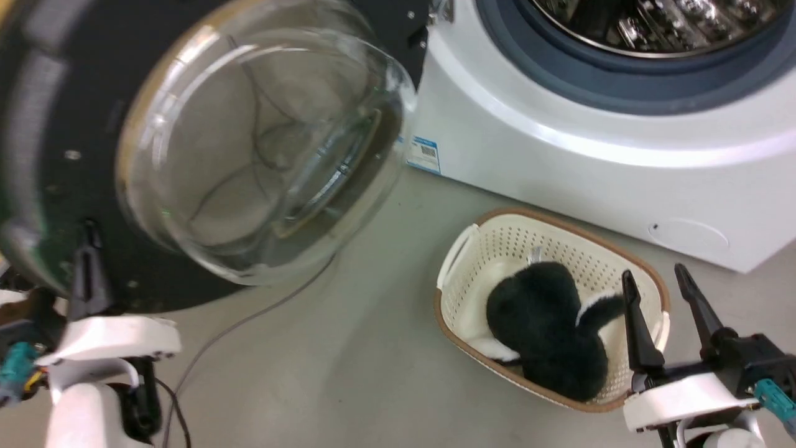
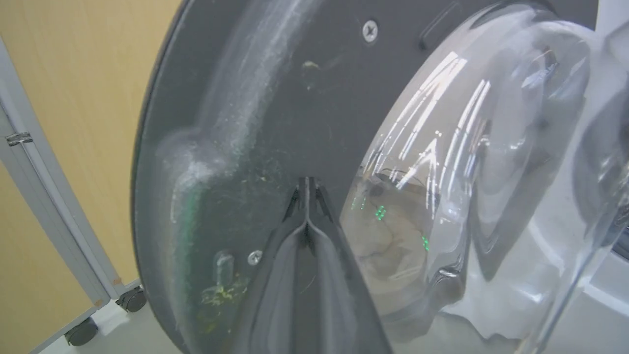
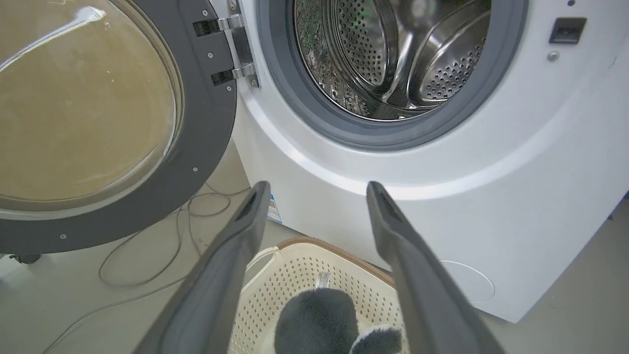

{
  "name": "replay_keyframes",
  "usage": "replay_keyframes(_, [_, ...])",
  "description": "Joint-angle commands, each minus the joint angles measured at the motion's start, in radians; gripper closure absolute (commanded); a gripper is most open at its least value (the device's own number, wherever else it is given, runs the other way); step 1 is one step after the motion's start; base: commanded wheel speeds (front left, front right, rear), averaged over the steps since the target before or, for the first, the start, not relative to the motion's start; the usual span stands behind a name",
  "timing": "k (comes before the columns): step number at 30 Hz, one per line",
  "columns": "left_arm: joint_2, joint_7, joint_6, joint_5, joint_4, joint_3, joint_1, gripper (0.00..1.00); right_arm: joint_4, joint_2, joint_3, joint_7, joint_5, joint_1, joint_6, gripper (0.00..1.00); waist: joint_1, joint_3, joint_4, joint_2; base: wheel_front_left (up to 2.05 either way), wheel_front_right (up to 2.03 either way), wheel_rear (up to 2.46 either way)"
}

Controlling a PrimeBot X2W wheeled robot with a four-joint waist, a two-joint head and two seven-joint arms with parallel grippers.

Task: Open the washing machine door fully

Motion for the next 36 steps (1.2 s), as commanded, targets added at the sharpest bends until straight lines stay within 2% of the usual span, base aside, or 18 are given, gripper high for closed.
replay_keyframes(1, [0.000,-0.003,-0.005,0.001,0.013,0.022,-0.023,1.00,-0.003,0.003,0.000,-0.004,-0.004,-0.016,0.001,0.00,0.0000,0.015,-0.014,0.0000,0.00,0.00,0.00])
replay_keyframes(7, [0.016,-0.003,-0.017,0.012,0.072,0.115,-0.081,1.00,-0.004,0.003,-0.006,-0.004,-0.009,-0.032,0.001,0.00,0.0000,0.035,-0.032,0.0000,0.00,0.00,0.00])
replay_keyframes(13, [0.048,-0.003,-0.037,0.027,0.134,0.166,-0.155,1.00,-0.007,0.003,-0.011,-0.004,-0.019,-0.045,0.001,0.00,0.0000,0.058,-0.037,0.0000,0.00,0.00,0.00])
replay_keyframes(18, [0.085,-0.003,-0.031,0.031,0.215,0.211,-0.224,1.00,-0.010,0.003,-0.006,-0.004,-0.028,-0.062,0.001,0.00,0.0000,0.080,-0.045,0.0000,0.00,0.00,0.00])
replay_keyframes(31, [0.171,-0.003,-0.033,0.036,0.417,0.279,-0.341,1.00,-0.020,0.003,-0.015,-0.004,-0.030,-0.093,0.001,0.00,0.0000,0.114,-0.080,0.0000,0.00,0.00,0.00])
replay_keyframes(36, [0.192,-0.003,-0.042,0.042,0.453,0.292,-0.354,1.00,-0.020,0.003,-0.018,-0.004,-0.024,-0.094,0.001,0.00,0.0000,0.102,-0.092,0.0000,0.00,0.00,0.00])
